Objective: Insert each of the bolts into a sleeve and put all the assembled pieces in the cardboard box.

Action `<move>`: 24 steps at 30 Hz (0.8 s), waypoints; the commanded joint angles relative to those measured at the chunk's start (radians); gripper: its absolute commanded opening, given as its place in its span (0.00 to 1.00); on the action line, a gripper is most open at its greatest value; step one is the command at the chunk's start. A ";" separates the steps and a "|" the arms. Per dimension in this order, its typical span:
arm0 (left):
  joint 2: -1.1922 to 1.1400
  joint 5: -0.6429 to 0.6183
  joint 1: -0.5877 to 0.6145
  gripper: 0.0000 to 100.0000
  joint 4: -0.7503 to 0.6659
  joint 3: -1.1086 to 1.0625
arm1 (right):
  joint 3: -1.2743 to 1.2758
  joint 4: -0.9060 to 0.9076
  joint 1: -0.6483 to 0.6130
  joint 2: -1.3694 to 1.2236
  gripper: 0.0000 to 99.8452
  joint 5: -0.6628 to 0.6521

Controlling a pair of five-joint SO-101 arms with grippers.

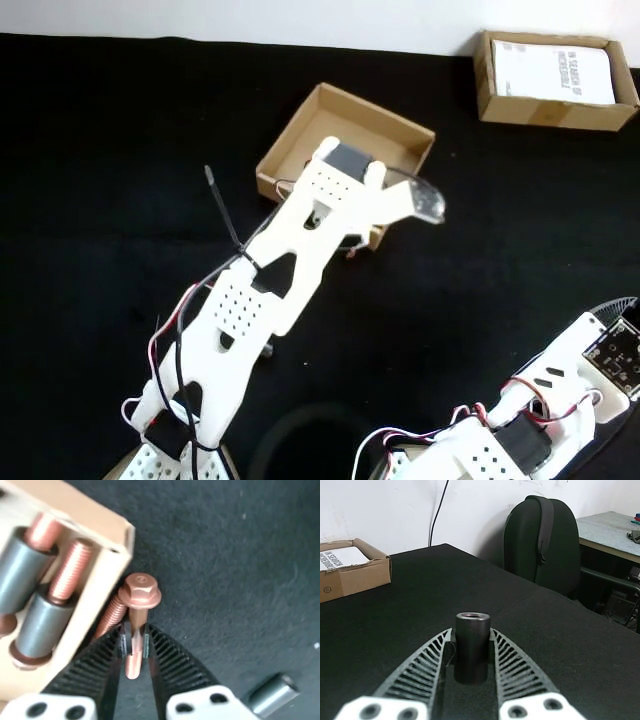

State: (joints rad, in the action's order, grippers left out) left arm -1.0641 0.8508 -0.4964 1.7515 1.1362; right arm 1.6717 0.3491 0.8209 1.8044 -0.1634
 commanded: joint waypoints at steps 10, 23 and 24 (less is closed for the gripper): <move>0.348 -0.235 -0.033 0.01 0.008 -0.010 | 0.127 -0.001 -0.019 0.008 0.01 0.000; 0.495 -0.072 0.005 0.13 -0.049 -0.486 | 0.128 0.002 -0.018 0.008 0.01 0.000; 0.490 -0.072 0.012 0.14 -0.069 -0.486 | 0.128 0.002 -0.018 0.008 0.01 0.000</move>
State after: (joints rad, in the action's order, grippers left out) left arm -0.6360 0.7710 -0.5148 1.7300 0.6544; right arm 1.6717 0.3491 0.8132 1.8044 -0.1634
